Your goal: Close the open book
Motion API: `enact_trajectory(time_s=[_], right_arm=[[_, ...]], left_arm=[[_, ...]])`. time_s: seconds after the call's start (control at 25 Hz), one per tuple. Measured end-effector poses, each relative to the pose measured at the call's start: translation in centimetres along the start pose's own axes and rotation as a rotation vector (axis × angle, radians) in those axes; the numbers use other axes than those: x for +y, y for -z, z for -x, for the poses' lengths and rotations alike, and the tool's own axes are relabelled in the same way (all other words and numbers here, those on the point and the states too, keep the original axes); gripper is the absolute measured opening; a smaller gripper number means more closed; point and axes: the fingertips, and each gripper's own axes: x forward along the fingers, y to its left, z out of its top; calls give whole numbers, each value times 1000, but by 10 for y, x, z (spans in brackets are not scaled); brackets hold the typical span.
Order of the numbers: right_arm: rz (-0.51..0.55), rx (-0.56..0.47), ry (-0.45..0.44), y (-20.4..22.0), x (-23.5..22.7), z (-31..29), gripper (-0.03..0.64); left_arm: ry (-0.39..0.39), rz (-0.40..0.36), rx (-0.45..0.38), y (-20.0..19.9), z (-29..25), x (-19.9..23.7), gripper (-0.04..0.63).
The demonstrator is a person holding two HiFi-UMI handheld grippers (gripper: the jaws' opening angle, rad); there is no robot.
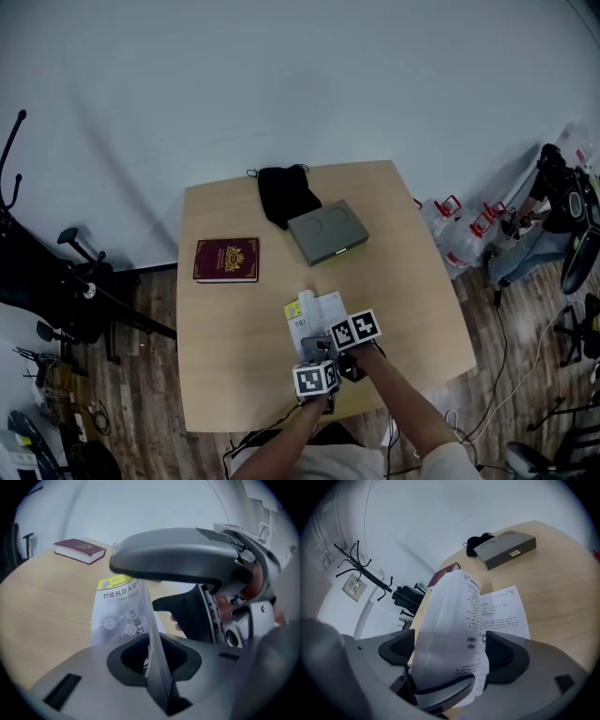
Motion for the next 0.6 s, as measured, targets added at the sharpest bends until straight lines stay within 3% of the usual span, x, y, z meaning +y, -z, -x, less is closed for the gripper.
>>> enact_trajectory(time_s=[0.16, 0.24, 0.6], right_arm=[[-22, -2, -11, 3, -4, -2, 465], [-45, -8, -17, 1, -5, 0, 356], [-44, -7, 37, 0, -18, 10, 221]], left_arm=[[25, -25, -1, 0, -1, -6, 75], [41, -38, -6, 1, -2, -9, 79], [64, -43, -7, 1, -6, -17, 135]])
